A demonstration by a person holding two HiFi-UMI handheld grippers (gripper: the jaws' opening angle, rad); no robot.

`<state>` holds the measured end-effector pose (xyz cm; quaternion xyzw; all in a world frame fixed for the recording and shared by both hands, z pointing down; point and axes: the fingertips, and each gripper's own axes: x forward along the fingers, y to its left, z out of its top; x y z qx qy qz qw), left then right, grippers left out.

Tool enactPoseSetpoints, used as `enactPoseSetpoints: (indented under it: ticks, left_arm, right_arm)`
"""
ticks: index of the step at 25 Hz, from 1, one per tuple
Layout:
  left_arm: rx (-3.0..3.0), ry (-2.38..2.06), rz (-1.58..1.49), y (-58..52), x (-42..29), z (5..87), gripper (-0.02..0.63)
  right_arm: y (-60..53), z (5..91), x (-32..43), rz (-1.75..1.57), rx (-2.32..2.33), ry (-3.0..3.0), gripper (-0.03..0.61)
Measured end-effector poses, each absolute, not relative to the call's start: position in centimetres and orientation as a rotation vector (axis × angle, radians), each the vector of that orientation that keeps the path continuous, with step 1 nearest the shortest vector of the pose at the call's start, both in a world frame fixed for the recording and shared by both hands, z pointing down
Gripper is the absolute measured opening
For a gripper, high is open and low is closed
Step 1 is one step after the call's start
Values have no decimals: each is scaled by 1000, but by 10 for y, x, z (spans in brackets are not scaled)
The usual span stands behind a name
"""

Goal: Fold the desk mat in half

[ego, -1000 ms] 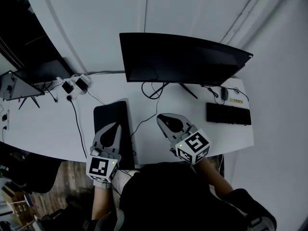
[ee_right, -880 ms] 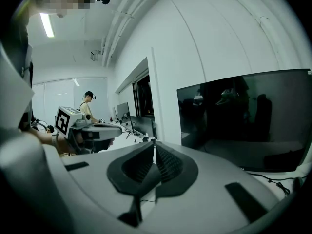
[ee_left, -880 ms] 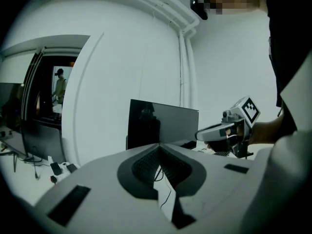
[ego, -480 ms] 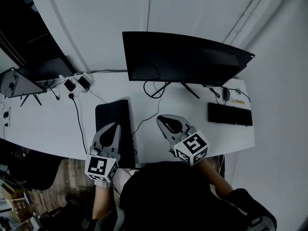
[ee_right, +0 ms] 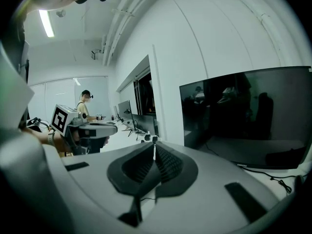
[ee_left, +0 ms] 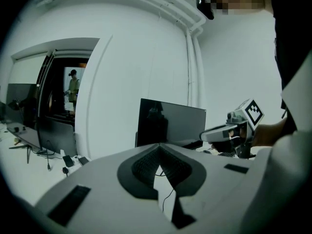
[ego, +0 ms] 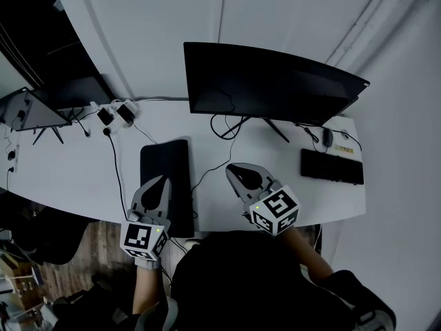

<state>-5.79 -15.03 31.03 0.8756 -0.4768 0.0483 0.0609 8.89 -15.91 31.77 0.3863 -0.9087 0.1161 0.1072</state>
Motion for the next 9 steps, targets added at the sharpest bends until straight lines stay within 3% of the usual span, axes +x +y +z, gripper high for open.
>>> enactPoseSetpoints:
  ticks: [9]
  left_arm:
    - [2613, -1475, 142, -140, -67, 314, 8]
  right_arm:
    - [-155, 320, 88, 349, 1141, -2670, 21]
